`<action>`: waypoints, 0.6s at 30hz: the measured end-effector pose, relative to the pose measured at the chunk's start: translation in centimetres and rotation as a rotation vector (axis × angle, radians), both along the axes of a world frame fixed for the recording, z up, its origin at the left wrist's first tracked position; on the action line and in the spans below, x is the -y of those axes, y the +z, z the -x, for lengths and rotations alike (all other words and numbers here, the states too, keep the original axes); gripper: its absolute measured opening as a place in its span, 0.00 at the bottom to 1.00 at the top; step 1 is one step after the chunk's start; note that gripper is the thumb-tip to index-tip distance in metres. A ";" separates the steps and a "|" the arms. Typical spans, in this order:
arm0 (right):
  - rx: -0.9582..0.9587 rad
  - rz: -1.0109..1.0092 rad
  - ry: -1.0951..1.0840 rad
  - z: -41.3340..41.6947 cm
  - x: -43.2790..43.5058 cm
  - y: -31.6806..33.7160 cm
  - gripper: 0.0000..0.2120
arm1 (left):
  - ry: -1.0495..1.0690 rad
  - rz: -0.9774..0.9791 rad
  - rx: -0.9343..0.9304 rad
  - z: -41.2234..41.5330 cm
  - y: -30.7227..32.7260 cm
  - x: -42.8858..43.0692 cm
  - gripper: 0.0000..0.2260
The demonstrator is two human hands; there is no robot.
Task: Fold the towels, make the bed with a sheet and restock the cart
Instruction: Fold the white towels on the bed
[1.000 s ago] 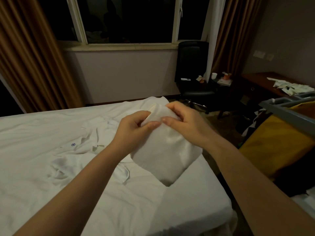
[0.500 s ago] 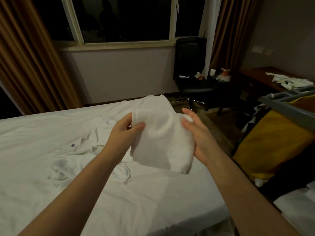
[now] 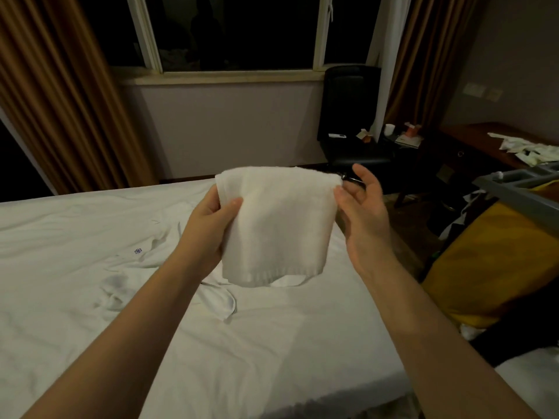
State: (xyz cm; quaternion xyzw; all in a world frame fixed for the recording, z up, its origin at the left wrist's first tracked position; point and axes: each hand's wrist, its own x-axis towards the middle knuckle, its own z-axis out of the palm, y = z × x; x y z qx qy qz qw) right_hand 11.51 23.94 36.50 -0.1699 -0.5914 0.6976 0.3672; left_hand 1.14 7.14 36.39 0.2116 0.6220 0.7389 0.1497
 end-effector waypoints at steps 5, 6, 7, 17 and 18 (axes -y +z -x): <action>0.054 0.268 0.285 1.3 0.1 -1.6 0.32 | -0.064 -0.012 0.063 0.7 0.6 0.1 0.10; 0.086 0.330 0.330 1.5 0.3 -2.1 0.30 | -0.044 0.006 0.069 0.8 0.4 0.0 0.08; 0.133 0.367 0.374 1.6 0.6 -2.7 0.27 | -0.022 0.032 0.077 0.8 0.3 0.0 0.07; 0.159 0.733 0.461 2.4 -0.4 -6.0 0.27 | -0.156 0.007 0.318 1.9 -2.7 -1.0 0.06; 0.171 0.752 0.453 2.3 -1.0 -6.4 0.29 | -0.183 0.016 0.324 2.2 -3.3 -1.2 0.07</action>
